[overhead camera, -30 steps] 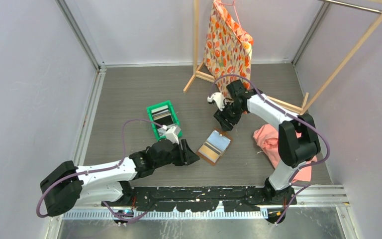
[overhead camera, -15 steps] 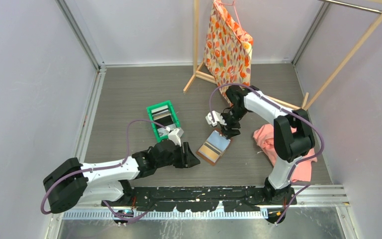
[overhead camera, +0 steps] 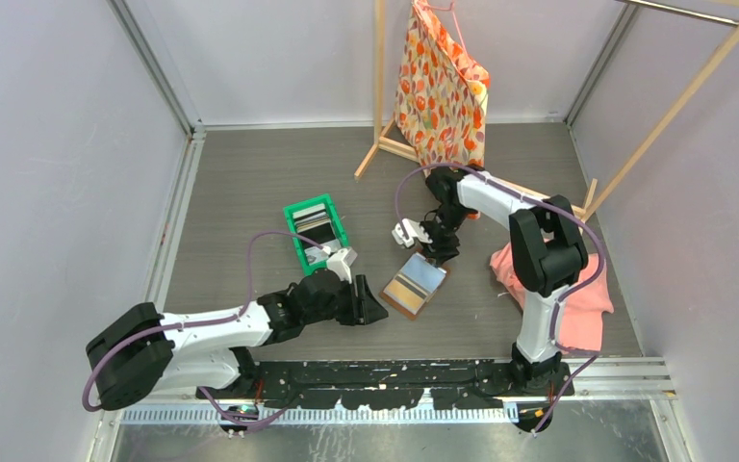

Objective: Put the credit cards into the card holder
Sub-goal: Close the card holder at the center of the board.

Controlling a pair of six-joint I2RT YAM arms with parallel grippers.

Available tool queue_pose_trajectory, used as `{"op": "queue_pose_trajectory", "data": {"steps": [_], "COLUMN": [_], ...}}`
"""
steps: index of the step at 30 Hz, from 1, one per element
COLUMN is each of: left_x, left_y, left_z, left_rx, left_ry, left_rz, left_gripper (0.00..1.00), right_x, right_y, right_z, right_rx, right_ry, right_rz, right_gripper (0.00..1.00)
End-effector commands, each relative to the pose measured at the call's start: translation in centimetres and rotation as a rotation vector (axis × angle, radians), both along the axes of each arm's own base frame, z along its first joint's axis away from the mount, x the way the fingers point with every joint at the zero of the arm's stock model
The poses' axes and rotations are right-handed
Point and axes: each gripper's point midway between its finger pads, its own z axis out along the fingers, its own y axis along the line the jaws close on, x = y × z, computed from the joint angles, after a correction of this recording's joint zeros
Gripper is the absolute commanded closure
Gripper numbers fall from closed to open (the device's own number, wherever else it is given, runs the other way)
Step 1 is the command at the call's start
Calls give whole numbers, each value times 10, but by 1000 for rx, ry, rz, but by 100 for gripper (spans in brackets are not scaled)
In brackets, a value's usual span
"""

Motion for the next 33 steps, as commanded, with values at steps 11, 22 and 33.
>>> {"op": "queue_pose_trajectory", "data": {"steps": [11,22,33], "left_x": [2,0,-3], "left_y": [-6,-9,-13], "left_z": [9,4,4], "left_rx": [-38,-39,-59], "left_ry": [-27,-10,7], "left_rz": [-17,-30,-45], "left_gripper": [54,54,54], "right_x": [0,1,17], "right_y": [1,-2,-7], "right_z": [-9,11,30], "right_rx": [-45,3,96], "right_ry": [-13,-30,-71], "right_rz": [68,-63,-290], "right_gripper": [72,98,99]}}
